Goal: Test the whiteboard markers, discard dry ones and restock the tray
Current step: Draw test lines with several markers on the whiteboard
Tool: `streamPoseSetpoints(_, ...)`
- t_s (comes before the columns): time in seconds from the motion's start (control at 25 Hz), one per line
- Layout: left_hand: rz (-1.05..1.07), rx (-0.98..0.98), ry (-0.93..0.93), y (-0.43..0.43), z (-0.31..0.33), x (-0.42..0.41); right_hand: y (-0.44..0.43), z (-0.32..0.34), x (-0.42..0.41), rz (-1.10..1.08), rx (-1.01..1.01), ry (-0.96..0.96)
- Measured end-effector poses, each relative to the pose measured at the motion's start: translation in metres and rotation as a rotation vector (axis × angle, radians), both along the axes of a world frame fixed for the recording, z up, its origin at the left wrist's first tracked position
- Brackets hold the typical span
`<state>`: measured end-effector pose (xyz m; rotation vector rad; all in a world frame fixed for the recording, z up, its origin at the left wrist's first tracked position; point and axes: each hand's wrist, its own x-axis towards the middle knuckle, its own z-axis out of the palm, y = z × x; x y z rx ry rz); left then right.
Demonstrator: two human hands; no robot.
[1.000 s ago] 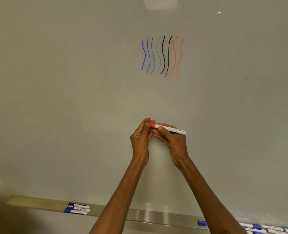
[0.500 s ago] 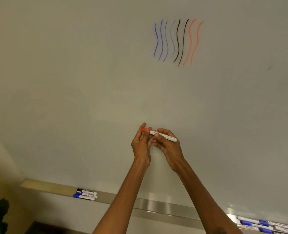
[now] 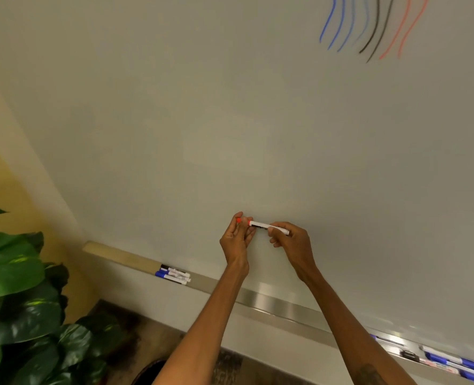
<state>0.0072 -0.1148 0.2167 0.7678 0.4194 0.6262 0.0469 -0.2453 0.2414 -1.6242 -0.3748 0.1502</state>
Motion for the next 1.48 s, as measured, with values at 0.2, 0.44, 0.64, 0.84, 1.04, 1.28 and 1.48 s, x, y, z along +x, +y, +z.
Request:
streamPoseSetpoints(0.2,0.032,-0.032,0.11,0.024,-0.059,-0.027,0.032,-0.055,-0.009,0.071,-0.171,0.177)
streamPoseSetpoints(0.44,0.074,0.044,0.231,0.07,-0.099,-0.044,0.085,-0.118,-0.024,0.109,-0.199,0.419)
streamPoseSetpoints(0.64,0.106,0.041,0.306,0.106,-0.13,-0.047,0.115,-0.15,-0.024,0.13,-0.167,0.487)
streamPoseSetpoints(0.84,0.174,0.021,0.42,0.137,-0.167,-0.047,0.121,-0.178,-0.02,0.192,-0.313,0.307)
streamPoseSetpoints(1.04,0.107,0.182,0.596,0.148,-0.201,-0.049,0.132,-0.219,-0.011,0.122,-0.504,0.115)
streamPoseSetpoints(1.28,-0.021,0.464,0.875,0.175,-0.236,-0.056,0.147,-0.254,-0.007,0.13,-0.63,0.032)
streamPoseSetpoints(1.48,-0.069,0.821,1.064,0.191,-0.237,-0.053,0.152,-0.28,-0.007,0.139,-0.667,-0.019)
